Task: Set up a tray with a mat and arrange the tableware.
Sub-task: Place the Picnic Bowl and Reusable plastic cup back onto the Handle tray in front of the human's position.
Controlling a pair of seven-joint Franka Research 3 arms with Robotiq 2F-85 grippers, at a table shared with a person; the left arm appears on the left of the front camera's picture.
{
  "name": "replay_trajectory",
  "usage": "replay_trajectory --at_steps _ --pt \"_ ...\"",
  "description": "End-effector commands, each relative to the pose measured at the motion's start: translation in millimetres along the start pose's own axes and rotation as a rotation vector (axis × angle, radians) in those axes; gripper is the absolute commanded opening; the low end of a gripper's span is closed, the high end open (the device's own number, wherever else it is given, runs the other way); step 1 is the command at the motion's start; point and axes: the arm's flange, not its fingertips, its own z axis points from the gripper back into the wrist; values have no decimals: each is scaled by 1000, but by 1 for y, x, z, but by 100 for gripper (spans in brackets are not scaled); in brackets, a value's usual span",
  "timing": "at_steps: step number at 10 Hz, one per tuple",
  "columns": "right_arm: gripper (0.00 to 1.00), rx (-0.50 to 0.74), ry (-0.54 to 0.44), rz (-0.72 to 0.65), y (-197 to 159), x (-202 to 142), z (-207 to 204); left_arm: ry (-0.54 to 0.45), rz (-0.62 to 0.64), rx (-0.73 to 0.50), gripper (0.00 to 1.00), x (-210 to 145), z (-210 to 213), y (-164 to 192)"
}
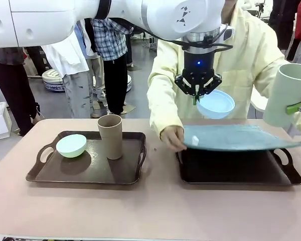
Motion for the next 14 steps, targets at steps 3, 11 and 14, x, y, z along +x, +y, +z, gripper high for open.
replay_trajectory --at_steps 3,11,14 --pt "24 2 2 14 -2 0 0 -23 -5 3 0 3 4 -2" --pt "24 2 2 14 -2 0 0 -23 -5 3 0 3 4 -2" --pt "24 2 2 14 -2 0 0 -23 -5 3 0 3 4 -2"
